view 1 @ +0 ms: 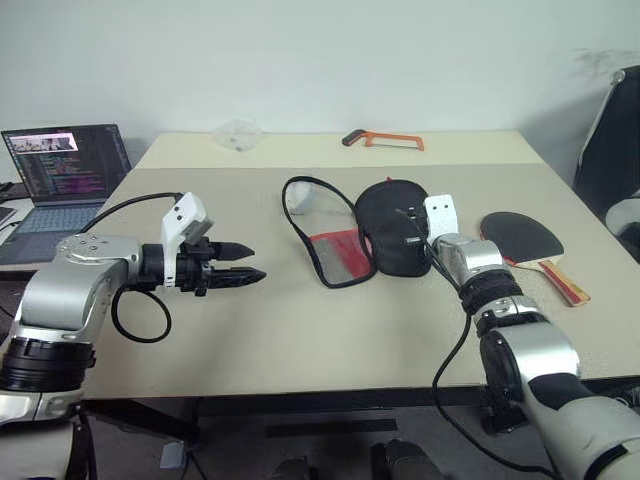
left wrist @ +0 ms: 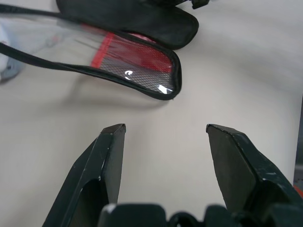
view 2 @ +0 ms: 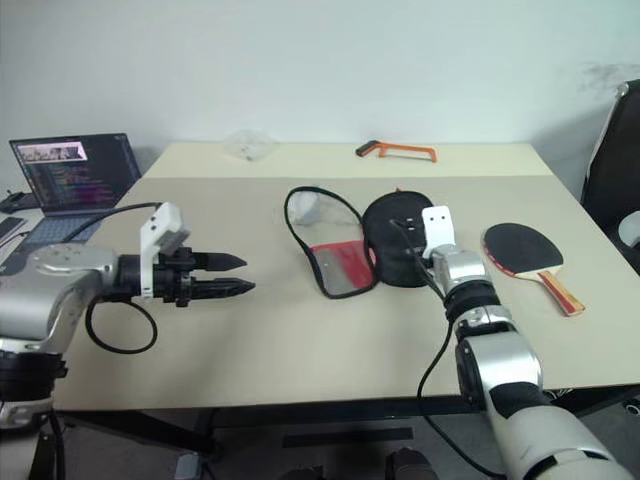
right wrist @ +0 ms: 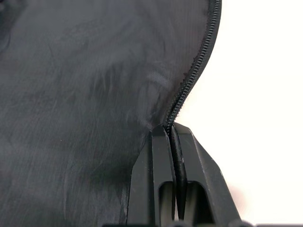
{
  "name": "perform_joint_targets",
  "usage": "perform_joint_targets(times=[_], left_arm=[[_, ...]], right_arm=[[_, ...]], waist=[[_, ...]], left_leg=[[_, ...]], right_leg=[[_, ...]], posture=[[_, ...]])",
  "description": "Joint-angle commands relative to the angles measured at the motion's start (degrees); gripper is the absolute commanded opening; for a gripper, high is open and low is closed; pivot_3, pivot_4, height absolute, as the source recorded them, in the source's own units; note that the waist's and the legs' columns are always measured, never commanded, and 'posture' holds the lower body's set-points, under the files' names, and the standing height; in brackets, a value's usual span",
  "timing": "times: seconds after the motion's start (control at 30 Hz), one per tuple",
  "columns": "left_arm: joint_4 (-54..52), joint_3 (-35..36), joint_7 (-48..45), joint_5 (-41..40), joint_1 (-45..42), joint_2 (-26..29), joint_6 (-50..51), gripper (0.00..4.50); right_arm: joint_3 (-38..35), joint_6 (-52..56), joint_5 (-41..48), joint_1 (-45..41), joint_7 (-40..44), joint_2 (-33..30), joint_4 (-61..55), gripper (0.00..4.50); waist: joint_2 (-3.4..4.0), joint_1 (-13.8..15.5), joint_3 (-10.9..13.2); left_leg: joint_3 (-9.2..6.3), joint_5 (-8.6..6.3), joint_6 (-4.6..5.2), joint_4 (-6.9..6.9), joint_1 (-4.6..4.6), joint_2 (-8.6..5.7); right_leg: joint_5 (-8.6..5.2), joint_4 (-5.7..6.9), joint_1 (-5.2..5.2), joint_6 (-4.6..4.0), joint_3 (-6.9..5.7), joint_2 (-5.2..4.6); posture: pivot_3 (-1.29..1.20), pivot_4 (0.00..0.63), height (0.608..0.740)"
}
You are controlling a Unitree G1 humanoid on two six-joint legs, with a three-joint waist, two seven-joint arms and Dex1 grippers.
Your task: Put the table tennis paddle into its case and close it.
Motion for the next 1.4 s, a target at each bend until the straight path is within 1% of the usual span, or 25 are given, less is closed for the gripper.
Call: perform_joint_targets(times=[0.03, 0.27, 0.53, 0.63, 0.67, 0.7, 0.87, 0.93, 0.97, 1.0, 1.03, 1.2, 1.3, 1.4], left_arm=[[-0.5, 0.6, -0.2, -0.3, -0.7, 0.7, -0.6, 2.98], [-0.9, 0.8, 0.7, -0.3, -0.4, 0.7, -0.7, 2.98], [-2.2, 1.8, 1.4, -0.9, 1.1, 1.3, -0.2, 2.98], [-2.5, 2.1, 1.5, -1.3, 1.6, 1.5, 0.0, 2.98], [-2.5, 2.1, 1.5, -1.3, 1.6, 1.5, 0.0, 2.98], [-2.3, 2.0, 1.4, -1.3, 1.6, 1.6, 0.0, 2.98], [-1.9, 1.7, 1.2, -1.3, 1.2, 1.4, -0.3, 2.98], [-1.7, 1.5, 0.9, -1.3, 1.0, 1.3, -0.4, 2.98], [-1.6, 1.5, 0.8, -1.3, 0.9, 1.3, -0.4, 2.98], [-1.3, 1.4, 0.7, -1.3, 0.7, 1.3, -0.5, 2.98], [-1.1, 1.3, 0.6, -1.2, 0.6, 1.3, -0.6, 2.98], [-0.1, 0.8, -0.1, -0.8, -0.1, 1.0, -1.1, 2.98], [1.0, -0.4, -0.5, -0.3, -1.6, 0.2, -1.5, 2.98], [1.9, -1.1, -0.9, -0.1, -2.6, -0.1, -2.0, 2.98]], right_arm=[[0.7, -5.8, -1.7, -3.3, 2.4, -1.2, 4.2, 0.03], [0.8, -12.4, -3.6, -6.0, 3.7, -1.3, 10.2, 0.03], [0.4, -13.3, -4.4, -7.3, 4.9, -0.4, 11.9, 0.03], [-0.5, -13.2, -3.7, -7.7, 5.7, -0.2, 11.6, 0.58], [-0.5, -12.9, -3.7, -7.9, 6.3, -0.2, 11.4, 0.88], [-0.6, -12.6, -3.6, -8.1, 6.8, -0.2, 11.2, 1.27], [-1.3, -11.3, -2.8, -9.2, 10.5, -1.1, 9.4, 2.90], [-1.7, -10.1, -2.1, -9.8, 13.6, -2.2, 7.3, 3.65], [-1.8, -9.4, -1.7, -10.0, 15.3, -2.9, 5.9, 3.91], [-1.9, -8.8, -1.2, -9.9, 17.4, -3.7, 3.9, 4.27], [-1.9, -8.0, -0.5, -9.6, 19.6, -4.6, 1.8, 4.39], [-1.5, -1.8, 1.9, -6.6, 27.6, -9.5, -8.2, 4.39], [-0.5, 2.4, 1.5, -4.1, 33.0, -16.2, -13.4, 4.39], [0.2, 4.2, 0.6, -2.3, 35.8, -21.7, -14.7, 4.39]], waist=[[0.00, 0.0, 0.0], [0.00, -0.1, 0.0], [0.00, -0.1, 0.0], [0.00, -0.1, 0.0], [0.00, 0.0, 0.0], [0.00, 0.0, 0.0], [0.01, -0.1, 0.0], [0.01, 0.0, 0.0], [0.01, 0.0, 0.0], [0.01, 0.0, 0.0], [0.02, 0.0, 0.0], [0.02, 0.2, 0.0], [0.02, 0.4, 0.0], [0.03, 1.0, 0.0]], left_leg=[[-0.01, 0.00, 0.00, -0.06, 0.00, 0.03], [0.03, 0.00, -0.02, -0.12, -0.10, 0.08], [0.01, 0.03, -0.06, -0.12, -0.08, 0.08], [0.01, 0.03, -0.07, -0.12, -0.08, 0.08], [0.01, 0.03, -0.07, -0.12, -0.08, 0.08], [0.01, 0.03, -0.07, -0.12, -0.09, 0.08], [0.01, 0.03, -0.07, -0.12, -0.08, 0.08], [0.00, 0.04, -0.07, -0.12, -0.08, 0.08], [0.00, 0.04, -0.07, -0.12, -0.09, 0.07], [0.00, 0.04, -0.07, -0.12, -0.09, 0.07], [0.00, 0.04, -0.07, -0.12, -0.10, 0.06], [-0.02, 0.03, -0.07, -0.12, -0.11, 0.06], [-0.02, 0.03, -0.06, -0.11, -0.11, 0.06], [0.00, 0.03, -0.06, -0.10, -0.12, 0.01]], right_leg=[[-0.03, 0.00, -0.02, -0.05, -0.02, 0.00], [-0.09, 0.02, -0.19, -0.15, 0.00, 0.00], [-0.09, 0.07, -0.19, -0.16, 0.00, 0.01], [-0.09, 0.07, -0.19, -0.16, 0.00, 0.01], [-0.09, 0.07, -0.19, -0.16, 0.00, 0.01], [-0.09, 0.07, -0.19, -0.16, 0.00, 0.01], [-0.09, 0.08, -0.19, -0.16, -0.01, 0.01], [-0.09, 0.08, -0.19, -0.16, -0.01, 0.01], [-0.09, 0.07, -0.19, -0.16, -0.01, 0.01], [-0.09, 0.07, -0.19, -0.16, -0.02, 0.01], [-0.09, 0.06, -0.19, -0.16, -0.02, 0.01], [-0.10, 0.04, -0.19, -0.16, -0.05, 0.01], [-0.10, 0.06, -0.19, -0.15, -0.06, 0.01], [-0.10, 0.06, -0.19, -0.15, -0.06, 0.01]], posture=[[0.00, 0.150, 0.740], [0.00, 0.150, 0.740], [0.00, 0.150, 0.740], [0.00, 0.150, 0.740], [0.00, 0.150, 0.740], [0.00, 0.150, 0.740], [0.00, 0.150, 0.740], [0.00, 0.150, 0.740], [0.00, 0.150, 0.740], [0.00, 0.150, 0.740], [0.00, 0.150, 0.740], [0.00, 0.150, 0.740], [0.00, 0.150, 0.740], [0.00, 0.150, 0.740]])
